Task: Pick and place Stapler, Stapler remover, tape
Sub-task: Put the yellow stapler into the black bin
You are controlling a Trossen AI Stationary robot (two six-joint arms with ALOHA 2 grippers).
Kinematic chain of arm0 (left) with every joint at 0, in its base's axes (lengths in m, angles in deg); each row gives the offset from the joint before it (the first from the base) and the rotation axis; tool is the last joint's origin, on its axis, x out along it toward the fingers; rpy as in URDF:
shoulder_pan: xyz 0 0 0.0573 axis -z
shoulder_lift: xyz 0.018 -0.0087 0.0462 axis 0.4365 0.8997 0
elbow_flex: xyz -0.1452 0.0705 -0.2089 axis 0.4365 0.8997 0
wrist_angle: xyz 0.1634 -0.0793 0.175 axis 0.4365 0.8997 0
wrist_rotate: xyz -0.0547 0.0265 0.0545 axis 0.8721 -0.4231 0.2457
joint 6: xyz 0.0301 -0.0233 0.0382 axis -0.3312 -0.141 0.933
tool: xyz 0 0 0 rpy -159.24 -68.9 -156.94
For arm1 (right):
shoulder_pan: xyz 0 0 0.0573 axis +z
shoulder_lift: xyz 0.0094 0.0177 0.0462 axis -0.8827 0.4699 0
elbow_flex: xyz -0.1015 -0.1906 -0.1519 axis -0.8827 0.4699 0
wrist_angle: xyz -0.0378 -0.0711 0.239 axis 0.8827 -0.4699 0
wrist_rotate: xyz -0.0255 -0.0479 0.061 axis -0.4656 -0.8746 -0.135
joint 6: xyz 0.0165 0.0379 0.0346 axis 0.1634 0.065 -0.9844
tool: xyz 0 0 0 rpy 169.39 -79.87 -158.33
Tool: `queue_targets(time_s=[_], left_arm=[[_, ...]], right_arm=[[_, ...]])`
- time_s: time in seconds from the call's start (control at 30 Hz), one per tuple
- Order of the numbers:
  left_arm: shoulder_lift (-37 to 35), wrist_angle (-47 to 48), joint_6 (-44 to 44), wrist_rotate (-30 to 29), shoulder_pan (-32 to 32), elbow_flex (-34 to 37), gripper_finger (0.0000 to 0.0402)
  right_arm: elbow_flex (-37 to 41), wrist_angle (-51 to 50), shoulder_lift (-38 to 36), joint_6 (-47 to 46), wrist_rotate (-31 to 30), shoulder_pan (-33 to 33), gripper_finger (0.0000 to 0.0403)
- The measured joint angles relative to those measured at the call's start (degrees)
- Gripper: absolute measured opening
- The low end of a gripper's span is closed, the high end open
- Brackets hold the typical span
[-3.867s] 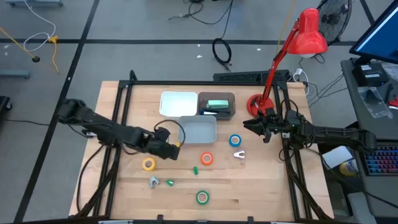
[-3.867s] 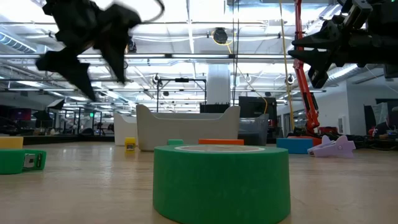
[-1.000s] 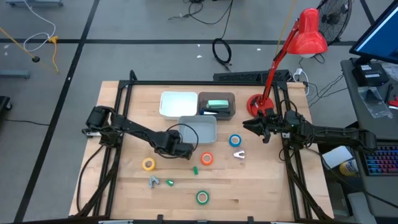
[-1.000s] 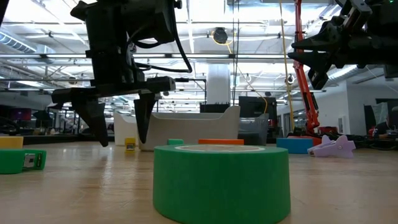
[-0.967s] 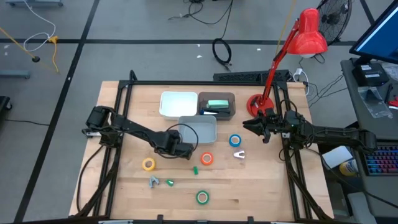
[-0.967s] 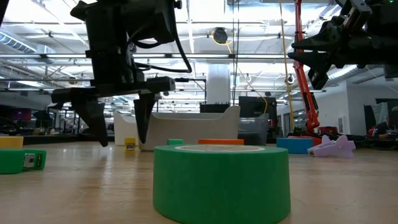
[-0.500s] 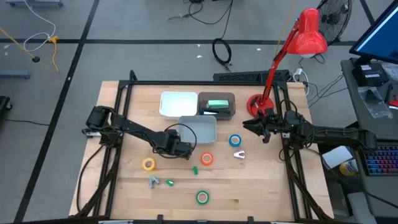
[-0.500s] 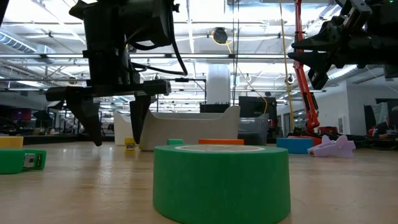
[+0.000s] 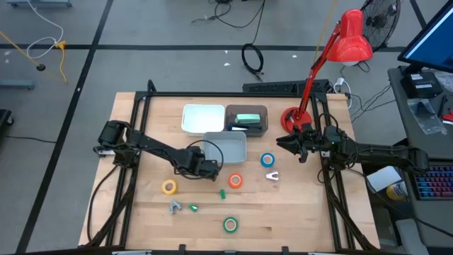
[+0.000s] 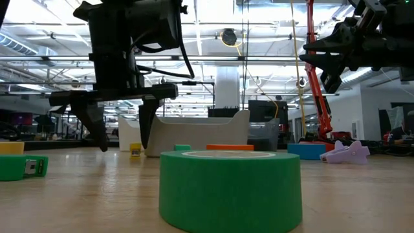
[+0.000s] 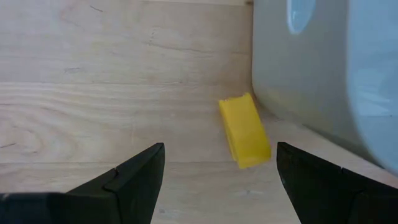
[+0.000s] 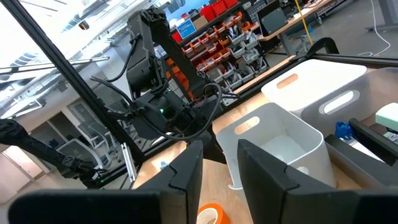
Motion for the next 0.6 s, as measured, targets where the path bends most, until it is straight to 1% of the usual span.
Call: queue_targets(time_s=[0.17, 0.6], left_arm=[[0.0, 0.19, 0.05, 1.35, 0.0, 0.0, 0.0307], [0.0, 0.25, -1.49, 0.01, -0.04, 0.02, 0.0307]], right_arm=[[0.0, 0.0, 0.01, 0.0, 0.0, 0.0, 0.0093], [0.0, 0.0, -0.01, -0.02, -0.02, 0.0, 0.0093]])
